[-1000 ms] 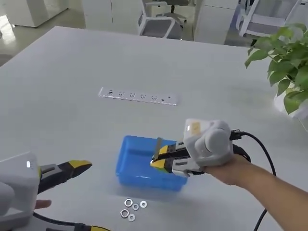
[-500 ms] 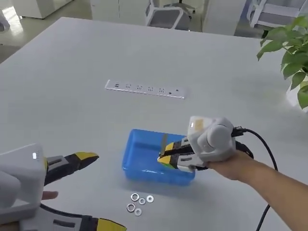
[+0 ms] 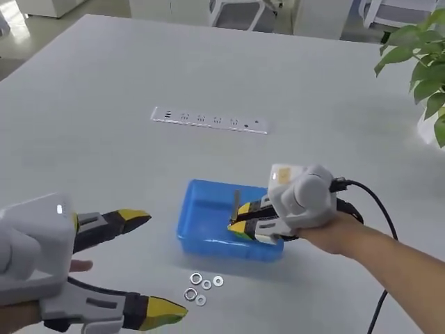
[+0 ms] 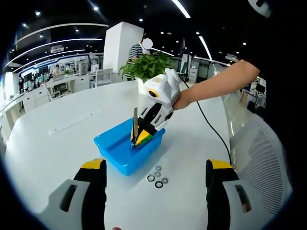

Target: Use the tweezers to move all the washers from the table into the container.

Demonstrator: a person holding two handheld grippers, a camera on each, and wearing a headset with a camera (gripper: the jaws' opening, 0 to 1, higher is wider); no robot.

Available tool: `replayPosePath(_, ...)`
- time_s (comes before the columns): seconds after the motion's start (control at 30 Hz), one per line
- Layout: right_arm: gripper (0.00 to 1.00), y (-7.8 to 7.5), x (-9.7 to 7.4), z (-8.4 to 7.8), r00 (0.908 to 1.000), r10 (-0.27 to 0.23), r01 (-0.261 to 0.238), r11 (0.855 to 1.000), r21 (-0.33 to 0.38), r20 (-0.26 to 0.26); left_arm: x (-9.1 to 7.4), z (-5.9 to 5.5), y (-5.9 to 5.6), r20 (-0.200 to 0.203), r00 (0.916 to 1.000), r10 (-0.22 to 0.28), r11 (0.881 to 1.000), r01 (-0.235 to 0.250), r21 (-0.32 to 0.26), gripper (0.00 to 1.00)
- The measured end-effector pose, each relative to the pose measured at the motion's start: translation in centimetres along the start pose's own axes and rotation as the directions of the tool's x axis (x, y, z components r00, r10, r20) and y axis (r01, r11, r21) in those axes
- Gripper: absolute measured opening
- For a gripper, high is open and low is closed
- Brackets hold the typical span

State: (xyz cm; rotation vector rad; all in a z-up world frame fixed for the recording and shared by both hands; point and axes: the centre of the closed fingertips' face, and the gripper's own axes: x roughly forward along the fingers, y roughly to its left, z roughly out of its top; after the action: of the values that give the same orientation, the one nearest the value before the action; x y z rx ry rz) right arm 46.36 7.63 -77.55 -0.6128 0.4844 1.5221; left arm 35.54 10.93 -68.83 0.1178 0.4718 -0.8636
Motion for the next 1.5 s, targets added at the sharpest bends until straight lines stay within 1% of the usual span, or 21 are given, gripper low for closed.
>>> replayPosePath(0.13, 0.08, 0.1, 0.1, -0.2, 1.0, -0.003, 0.003, 1.0, 0.003, -0.005, 0.8, 0.2, 0.5, -0.012, 0.9998, -0.018, 1.0, 0.018, 0.015, 0.84)
replayPosePath(0.23, 0.08, 0.3, 0.2, -0.6, 0.9999, 0.0, 0.0, 1.0, 0.001, -0.015, 1.3, 0.6, 0.7, -0.015, 0.9994, -0.033, 0.999, 0.033, 0.03, 0.79)
replayPosePath(0.33, 0.08, 0.3, 0.2, -0.6, 1.0, -0.001, 0.001, 1.0, 0.01, -0.007, 2.2, 1.2, 1.2, -0.018, 0.9991, -0.039, 0.998, 0.04, 0.057, 0.74)
replayPosePath(0.4, 0.08, 0.3, 0.2, -0.6, 1.0, 0.001, -0.001, 1.0, 0.009, -0.009, 2.6, 1.6, 1.4, -0.014, 0.9989, -0.045, 0.997, 0.046, 0.064, 0.72)
replayPosePath(0.53, 0.08, 0.3, 0.2, -0.6, 0.9999, 0.002, -0.002, 1.0, 0.003, -0.011, 3.7, 2.4, 2.0, -0.016, 0.998, -0.061, 0.994, 0.062, 0.09, 0.63)
replayPosePath(0.6, 0.08, 0.3, 0.2, -0.6, 0.9999, 0.001, -0.001, 1.0, 0.002, -0.011, 4.3, 2.7, 2.4, -0.017, 0.998, -0.062, 0.992, 0.063, 0.108, 0.62)
replayPosePath(0.63, 0.08, 0.3, 0.2, -0.6, 0.9999, 0.001, -0.001, 1.0, 0.003, -0.011, 4.5, 2.8, 2.5, -0.017, 0.9978, -0.064, 0.991, 0.066, 0.115, 0.6)
replayPosePath(0.73, 0.08, 0.3, 0.2, -0.6, 0.9999, 0.002, -0.002, 1.0, 0.001, -0.01, 5.1, 3.2, 2.7, -0.021, 0.9963, -0.084, 0.986, 0.086, 0.141, 0.54)
replayPosePath(0.83, 0.08, 0.4, 0.2, -0.6, 0.9999, 0.004, -0.004, 1.0, -0.003, -0.011, 5.7, 3.3, 2.8, -0.029, 0.9949, -0.096, 0.983, 0.1, 0.156, 0.51)
replayPosePath(0.93, 0.08, 0.3, 0.2, -0.6, 0.9999, 0.006, -0.006, 1.0, -0.004, -0.011, 6.3, 3.2, 3.1, -0.045, 0.9937, -0.102, 0.979, 0.109, 0.173, 0.45)
replayPosePath(1.03, 0.08, 0.3, 0.2, -0.6, 0.9999, 0.007, -0.007, 1.0, -0.007, -0.01, 6.9, 3.3, 3.1, -0.047, 0.992, -0.117, 0.975, 0.124, 0.186, 0.39)
replayPosePath(1.13, 0.08, 0.4, 0.2, -0.6, 0.9999, 0.008, -0.008, 1.0, -0.011, -0.01, 7.6, 3.5, 3.3, -0.057, 0.9905, -0.125, 0.97, 0.134, 0.203, 0.36)
replayPosePath(1.23, 0.08, 0.4, 0.2, -0.5, 0.9999, 0.01, -0.01, 1.0, -0.019, -0.01, 8.2, 3.7, 3.5, -0.06, 0.9899, -0.128, 0.966, 0.139, 0.218, 0.33)
replayPosePath(1.33, 0.08, 0.4, 0.3, -0.6, 0.9999, 0.011, -0.012, 1.0, -0.027, -0.012, 8.8, 4.2, 3.7, -0.055, 0.9888, -0.139, 0.963, 0.148, 0.226, 0.28)
replayPosePath(1.43, 0.08, 0.5, 0.3, -0.6, 0.9998, 0.013, -0.014, 0.999, -0.038, -0.013, 9.3, 4.5, 3.7, -0.056, 0.9873, -0.149, 0.958, 0.158, 0.237, 0.26)
replayPosePath(1.5, 0.08, 0.5, 0.2, -0.6, 0.9998, 0.015, -0.015, 0.999, -0.04, -0.012, 9.6, 4.6, 3.6, -0.058, 0.9849, -0.163, 0.953, 0.172, 0.249, 0.23)
